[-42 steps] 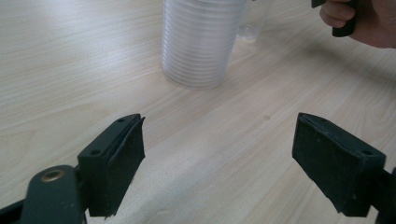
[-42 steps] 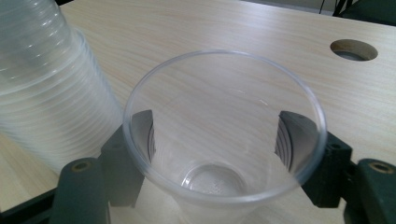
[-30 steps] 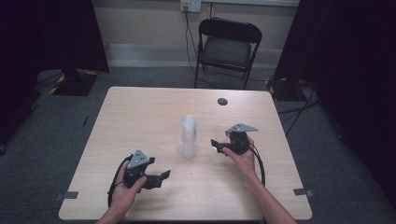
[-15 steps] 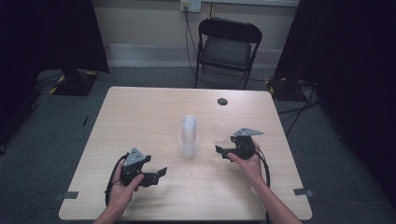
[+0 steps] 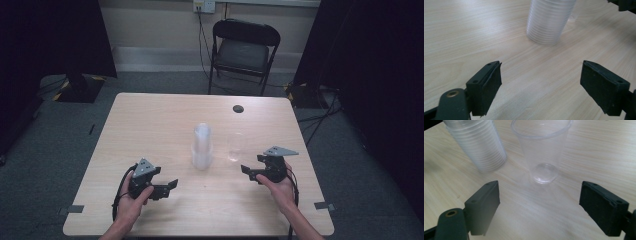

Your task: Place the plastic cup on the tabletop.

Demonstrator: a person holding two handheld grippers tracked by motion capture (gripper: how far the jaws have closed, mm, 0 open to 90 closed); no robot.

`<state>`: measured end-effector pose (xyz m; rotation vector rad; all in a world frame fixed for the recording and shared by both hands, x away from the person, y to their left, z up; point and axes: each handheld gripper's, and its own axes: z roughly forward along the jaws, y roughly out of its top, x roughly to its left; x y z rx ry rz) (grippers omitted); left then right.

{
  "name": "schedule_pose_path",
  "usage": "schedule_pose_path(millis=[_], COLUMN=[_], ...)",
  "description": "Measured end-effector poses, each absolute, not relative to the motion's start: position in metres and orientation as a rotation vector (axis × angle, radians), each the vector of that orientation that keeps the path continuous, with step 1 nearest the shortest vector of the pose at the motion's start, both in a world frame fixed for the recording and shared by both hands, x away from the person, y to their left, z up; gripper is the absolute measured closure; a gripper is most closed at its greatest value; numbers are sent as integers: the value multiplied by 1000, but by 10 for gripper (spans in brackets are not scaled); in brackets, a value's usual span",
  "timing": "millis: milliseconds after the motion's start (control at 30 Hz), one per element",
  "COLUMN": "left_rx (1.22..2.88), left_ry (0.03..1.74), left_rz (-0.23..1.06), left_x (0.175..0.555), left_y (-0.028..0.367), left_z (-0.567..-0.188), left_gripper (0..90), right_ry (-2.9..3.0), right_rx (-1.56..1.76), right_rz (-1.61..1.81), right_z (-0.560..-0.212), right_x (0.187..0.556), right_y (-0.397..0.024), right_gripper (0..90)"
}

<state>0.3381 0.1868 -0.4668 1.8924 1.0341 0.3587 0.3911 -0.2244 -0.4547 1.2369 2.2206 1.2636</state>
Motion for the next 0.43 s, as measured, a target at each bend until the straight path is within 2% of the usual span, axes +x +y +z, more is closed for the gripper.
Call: schedule_pose_path(millis=[233, 433], left_rx=[1895, 1906], left_ry=[1048, 1040], left_rz=[360, 363], left_x=[337, 337], left_y=[190, 188], left_z=[-468, -469], left_gripper=[173, 174], right_ry=[2178, 2147], right_rx=[1287, 1336], right_rz=[1264, 1233], right_z=[-452, -463], right_x=[366, 354], right_y=[-245, -258], right_gripper=[165, 165])
